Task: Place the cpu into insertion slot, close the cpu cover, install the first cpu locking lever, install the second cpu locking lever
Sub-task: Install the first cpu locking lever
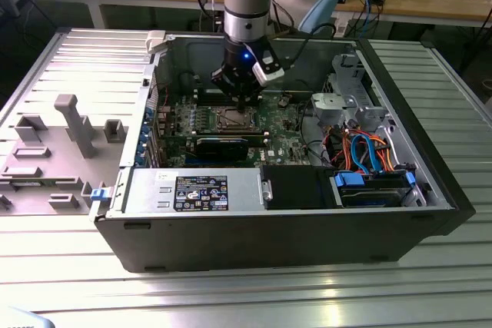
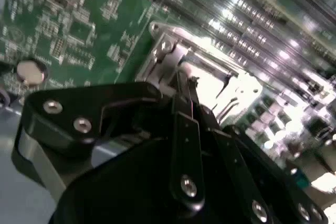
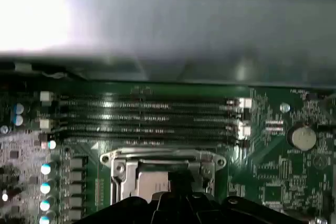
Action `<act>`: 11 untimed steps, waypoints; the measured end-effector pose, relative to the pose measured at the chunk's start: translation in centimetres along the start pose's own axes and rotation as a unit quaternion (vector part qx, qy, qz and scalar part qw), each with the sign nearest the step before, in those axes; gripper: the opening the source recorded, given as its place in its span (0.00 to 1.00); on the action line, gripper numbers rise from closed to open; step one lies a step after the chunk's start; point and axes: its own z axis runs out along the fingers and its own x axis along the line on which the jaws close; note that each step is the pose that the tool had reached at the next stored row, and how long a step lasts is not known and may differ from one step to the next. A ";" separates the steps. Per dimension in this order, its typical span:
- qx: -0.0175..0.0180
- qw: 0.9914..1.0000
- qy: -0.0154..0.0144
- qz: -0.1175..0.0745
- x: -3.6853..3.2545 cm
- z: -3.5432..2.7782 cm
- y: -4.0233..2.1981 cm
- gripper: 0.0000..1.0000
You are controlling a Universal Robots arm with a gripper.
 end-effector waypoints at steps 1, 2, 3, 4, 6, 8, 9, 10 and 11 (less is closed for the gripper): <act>0.000 1.000 0.000 0.000 0.08 -0.04 -1.87 0.11; 0.000 1.000 0.000 0.000 0.08 -0.22 -1.89 0.11; 0.000 1.000 0.000 0.000 0.07 -0.43 -1.89 0.11; 0.000 1.000 0.000 0.000 0.07 -0.78 -1.90 0.11; 0.000 1.000 0.000 0.000 0.05 -1.63 -1.91 0.11; 0.000 1.000 0.000 0.000 0.04 -2.21 -1.91 0.11; 0.000 1.000 0.000 0.000 0.03 -2.42 -1.92 0.11; 0.000 1.000 0.000 0.000 0.03 -2.75 -1.92 0.11; 0.000 1.000 0.000 0.000 0.03 -2.96 -1.92 0.11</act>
